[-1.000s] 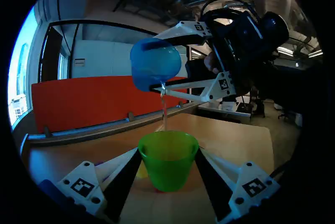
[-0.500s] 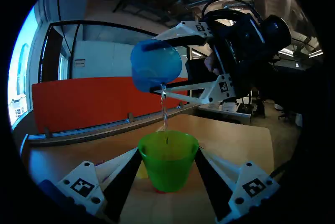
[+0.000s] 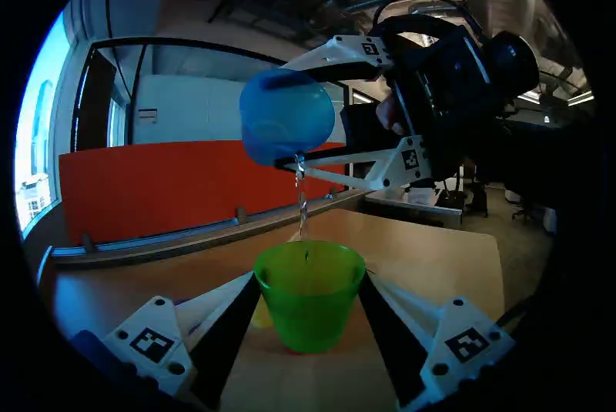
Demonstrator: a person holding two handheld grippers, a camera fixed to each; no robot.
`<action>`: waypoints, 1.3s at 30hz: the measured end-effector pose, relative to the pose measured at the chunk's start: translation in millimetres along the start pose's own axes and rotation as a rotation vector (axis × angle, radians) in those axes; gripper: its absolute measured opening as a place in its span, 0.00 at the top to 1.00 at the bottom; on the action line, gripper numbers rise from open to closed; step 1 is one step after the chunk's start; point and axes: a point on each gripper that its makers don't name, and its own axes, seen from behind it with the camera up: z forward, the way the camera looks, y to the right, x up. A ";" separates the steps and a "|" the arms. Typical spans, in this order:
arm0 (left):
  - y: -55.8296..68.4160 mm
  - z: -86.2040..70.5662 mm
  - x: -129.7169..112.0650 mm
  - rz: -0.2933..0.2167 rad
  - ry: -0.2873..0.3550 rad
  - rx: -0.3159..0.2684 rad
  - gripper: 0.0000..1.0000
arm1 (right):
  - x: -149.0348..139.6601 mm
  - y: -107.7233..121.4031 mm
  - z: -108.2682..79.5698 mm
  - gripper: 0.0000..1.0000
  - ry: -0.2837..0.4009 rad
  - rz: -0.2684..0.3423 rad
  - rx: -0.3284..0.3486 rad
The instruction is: Pour water
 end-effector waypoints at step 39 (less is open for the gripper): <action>0.6 -0.7 -1.3 -0.005 0.004 0.000 0.14 | 13.7 3.6 -2.6 0.11 0.001 -0.081 -0.011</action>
